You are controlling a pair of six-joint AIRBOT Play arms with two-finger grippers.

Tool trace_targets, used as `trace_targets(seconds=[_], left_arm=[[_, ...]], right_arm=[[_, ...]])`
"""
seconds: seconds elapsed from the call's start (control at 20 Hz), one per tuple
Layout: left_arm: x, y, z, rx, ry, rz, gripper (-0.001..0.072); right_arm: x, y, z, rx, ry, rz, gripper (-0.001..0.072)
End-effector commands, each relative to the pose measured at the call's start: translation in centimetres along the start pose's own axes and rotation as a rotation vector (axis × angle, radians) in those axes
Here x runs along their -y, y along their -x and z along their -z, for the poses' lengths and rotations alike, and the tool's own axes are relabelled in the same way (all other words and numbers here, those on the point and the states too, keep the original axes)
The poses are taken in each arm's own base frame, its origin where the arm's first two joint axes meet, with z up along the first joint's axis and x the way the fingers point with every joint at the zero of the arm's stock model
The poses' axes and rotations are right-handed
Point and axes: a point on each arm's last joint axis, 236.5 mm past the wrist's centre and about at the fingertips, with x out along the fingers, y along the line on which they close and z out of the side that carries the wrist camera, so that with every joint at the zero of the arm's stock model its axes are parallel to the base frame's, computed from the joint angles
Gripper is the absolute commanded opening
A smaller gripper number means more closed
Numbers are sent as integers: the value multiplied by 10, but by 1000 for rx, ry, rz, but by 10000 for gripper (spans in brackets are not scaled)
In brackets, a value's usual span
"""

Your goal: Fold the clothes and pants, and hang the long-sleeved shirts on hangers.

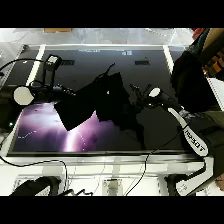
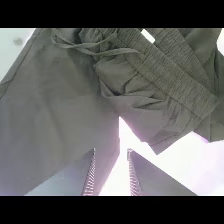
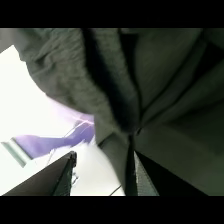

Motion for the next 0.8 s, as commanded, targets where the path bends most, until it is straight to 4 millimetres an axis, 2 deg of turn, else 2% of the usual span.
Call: trace_targets(seconds=[0.0, 0.2, 0.55, 0.7, 0.75], left_arm=[[-1, 0, -1, 2, 0, -2, 233], [-1, 0, -1, 3, 0, -2, 233], [-1, 0, -1, 3, 0, -2, 233], [-1, 0, -1, 3, 0, -2, 233], [-1, 0, -1, 3, 0, -2, 233]], right_arm=[[1, -17, -1, 3, -24, 4, 437], [-18, -24, -2, 3, -7, -55, 437], [-55, -5, -11, -17, 125, -143, 436], [-51, -3, -15, -7, 178, -121, 436], [-39, -2, -15, -8, 190, -79, 435]])
